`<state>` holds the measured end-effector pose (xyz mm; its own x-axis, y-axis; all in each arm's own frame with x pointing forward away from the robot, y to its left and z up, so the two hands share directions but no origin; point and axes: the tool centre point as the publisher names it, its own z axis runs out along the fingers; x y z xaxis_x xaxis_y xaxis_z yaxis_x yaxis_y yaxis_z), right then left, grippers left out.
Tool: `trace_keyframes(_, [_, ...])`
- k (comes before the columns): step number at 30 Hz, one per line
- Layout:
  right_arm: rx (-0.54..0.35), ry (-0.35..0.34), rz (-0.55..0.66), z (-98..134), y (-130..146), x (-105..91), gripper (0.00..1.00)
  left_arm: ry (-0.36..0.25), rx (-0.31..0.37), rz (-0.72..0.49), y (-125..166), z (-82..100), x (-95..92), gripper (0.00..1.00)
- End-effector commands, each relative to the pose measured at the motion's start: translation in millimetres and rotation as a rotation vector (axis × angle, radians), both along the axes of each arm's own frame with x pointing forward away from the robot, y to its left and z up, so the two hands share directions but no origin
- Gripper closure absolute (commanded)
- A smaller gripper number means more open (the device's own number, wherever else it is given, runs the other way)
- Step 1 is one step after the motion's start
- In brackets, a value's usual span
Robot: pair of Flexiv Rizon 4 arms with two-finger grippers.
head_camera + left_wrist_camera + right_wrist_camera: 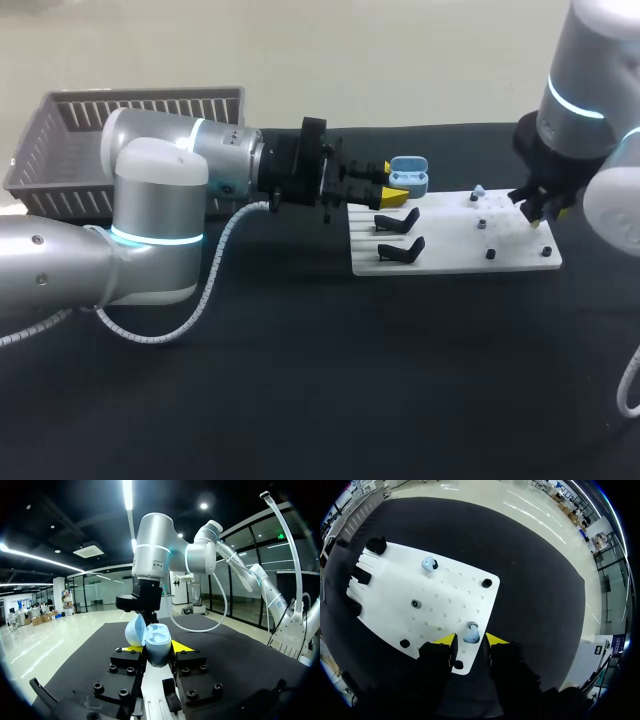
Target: Pick up each earbud case from the left stands, insert the matching earbuds, close the lid, and place the case in the box.
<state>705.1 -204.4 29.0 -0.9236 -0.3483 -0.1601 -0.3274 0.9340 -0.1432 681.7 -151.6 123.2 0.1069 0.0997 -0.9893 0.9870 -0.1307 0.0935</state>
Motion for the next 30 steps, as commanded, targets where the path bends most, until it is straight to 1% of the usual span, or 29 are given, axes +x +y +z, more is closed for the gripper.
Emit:
trace_keyframes(1, [-0.006, -0.003, -0.003, -2.8, 1.5, 0.4, 0.68, -0.003, -0.003, 0.003, 0.1, -1.0, -0.7, 1.0])
trace_keyframes(3, [-0.009, -0.002, -0.005, -3.9, 1.7, 1.0, 0.71, -0.003, -0.003, 0.003, 0.1, -1.0, -0.7, 1.0])
trace_keyframes(19, [-0.012, -0.003, -0.026, -7.7, 1.1, 4.2, 0.77, -0.003, -0.003, 0.003, 0.1, -1.0, -0.7, 1.0])
trace_keyframes(23, [-0.012, -0.002, -0.034, -8.6, 0.1, 4.2, 0.83, -0.003, -0.003, 0.003, 0.1, -1.0, -0.7, 1.0])
trace_keyframes(25, [-0.012, -0.004, -0.037, -8.7, 0.0, 4.2, 0.9, -0.003, -0.003, 0.003, 0.1, -1.0, -0.7, 1.0])
trace_keyframes(27, [-0.014, -0.006, -0.039, -8.5, -0.4, 4.2, 1.0, -0.003, -0.003, 0.003, 0.1, -1.0, -0.7, 1.0])
trace_keyframes(30, [-0.015, -0.011, -0.042, -6.8, -1.4, 3.3, 1.0, -0.003, -0.003, 0.003, 0.1, -1.0, -0.7, 1.0])
